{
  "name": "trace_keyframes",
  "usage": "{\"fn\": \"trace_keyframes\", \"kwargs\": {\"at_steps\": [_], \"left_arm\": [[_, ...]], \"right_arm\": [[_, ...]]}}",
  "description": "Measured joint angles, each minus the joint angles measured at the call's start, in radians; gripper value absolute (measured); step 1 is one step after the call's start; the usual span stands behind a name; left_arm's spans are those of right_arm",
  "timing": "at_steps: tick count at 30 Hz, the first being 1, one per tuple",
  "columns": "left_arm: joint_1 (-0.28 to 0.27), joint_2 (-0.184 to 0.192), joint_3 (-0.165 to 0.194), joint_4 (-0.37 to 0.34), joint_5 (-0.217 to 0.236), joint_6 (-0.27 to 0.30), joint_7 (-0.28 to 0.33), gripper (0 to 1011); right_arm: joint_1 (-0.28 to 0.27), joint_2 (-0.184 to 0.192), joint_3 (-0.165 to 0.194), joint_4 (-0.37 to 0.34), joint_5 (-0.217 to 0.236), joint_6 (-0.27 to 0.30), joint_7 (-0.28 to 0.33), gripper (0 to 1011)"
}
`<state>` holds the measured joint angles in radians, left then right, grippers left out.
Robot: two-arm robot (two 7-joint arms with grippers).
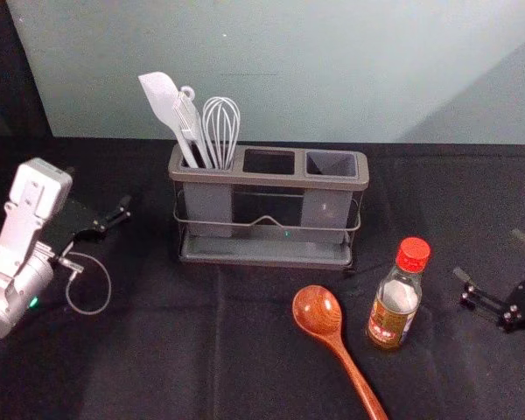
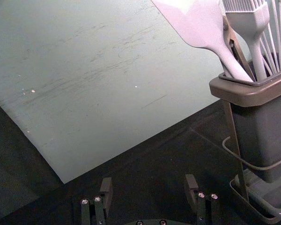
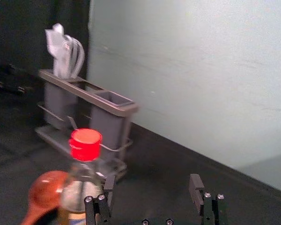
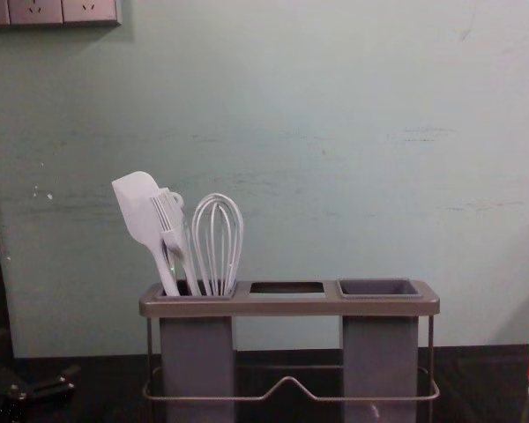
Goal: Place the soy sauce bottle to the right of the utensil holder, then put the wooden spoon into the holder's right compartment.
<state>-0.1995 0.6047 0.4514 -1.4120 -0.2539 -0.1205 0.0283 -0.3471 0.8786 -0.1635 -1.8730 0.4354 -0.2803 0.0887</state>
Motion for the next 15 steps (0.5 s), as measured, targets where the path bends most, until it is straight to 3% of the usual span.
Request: {"fn": "trace_keyframes", "kwargs": {"at_steps": [6,10,15], "left_arm": [[0.000,0.000,0.000,0.000,0.000,0.000,0.000,1005],[0.000,0.000,0.000,0.000,0.000,0.000,0.000,1005],[0.000,0.000,0.000,0.000,0.000,0.000,0.000,1005]], "right_arm": [[-0.026,0.029,0.021,-0.008,0.145,-0.024,0.151,1002],[-0.021,0.034,0.021,-0.008,0.185,-0.025,0.209,1002],[0.043,0.014,-0.013,0.009,0.215,0.004,0.287,1002]]}}
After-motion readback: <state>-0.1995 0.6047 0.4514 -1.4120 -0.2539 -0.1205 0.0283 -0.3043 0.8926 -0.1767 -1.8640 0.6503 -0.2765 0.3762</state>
